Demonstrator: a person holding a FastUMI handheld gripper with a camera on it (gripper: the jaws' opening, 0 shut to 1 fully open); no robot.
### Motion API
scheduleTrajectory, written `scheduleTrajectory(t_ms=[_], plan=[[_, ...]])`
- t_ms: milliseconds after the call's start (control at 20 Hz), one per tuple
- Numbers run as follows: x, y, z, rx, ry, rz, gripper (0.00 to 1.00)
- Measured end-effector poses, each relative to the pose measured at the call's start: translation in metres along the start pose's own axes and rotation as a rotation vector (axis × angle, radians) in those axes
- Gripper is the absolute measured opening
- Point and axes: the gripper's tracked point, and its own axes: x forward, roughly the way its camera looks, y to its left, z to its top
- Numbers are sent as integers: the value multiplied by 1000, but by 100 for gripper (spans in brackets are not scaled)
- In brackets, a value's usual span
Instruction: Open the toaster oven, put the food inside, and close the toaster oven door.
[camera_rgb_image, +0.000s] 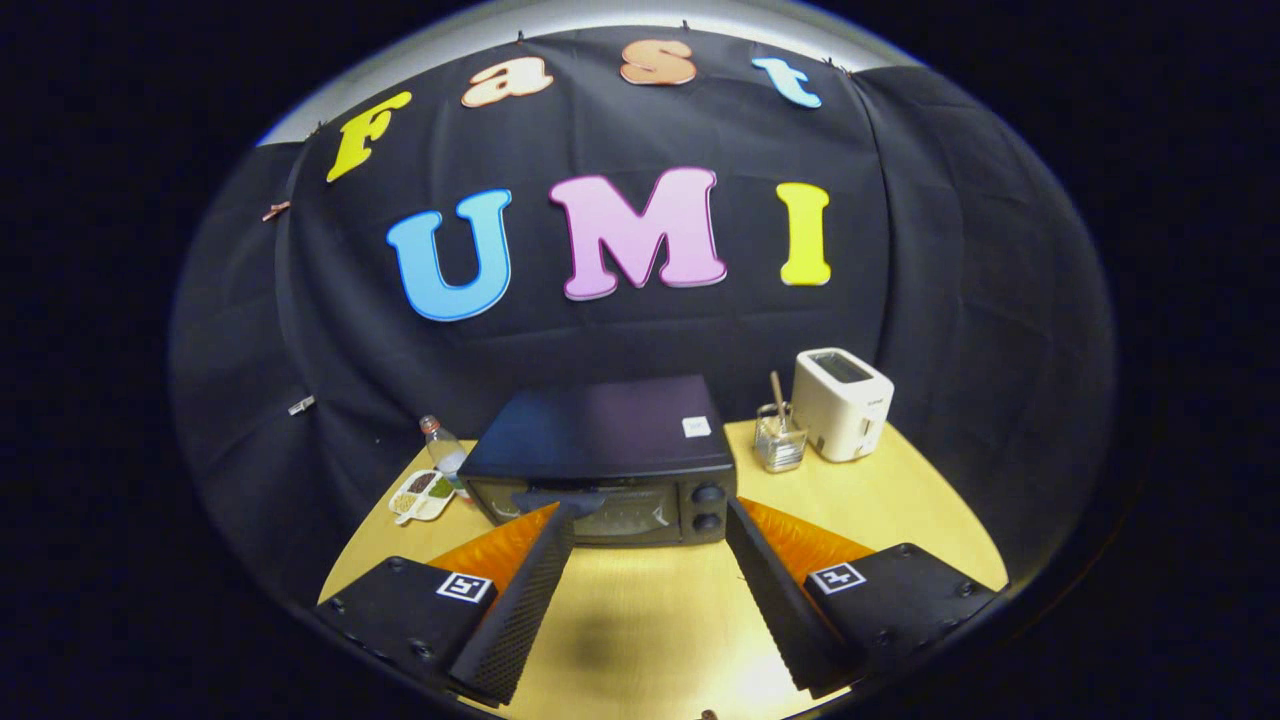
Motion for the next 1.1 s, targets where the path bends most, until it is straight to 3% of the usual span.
scheduleTrajectory(t_ms=[300, 800, 1100], plan=[[-53, -22, 84, -24, -224, -29, 98], [-59, 8, 127, -49, -342, 55, 98], [-53, 19, 123, -85, -327, 84, 98]])
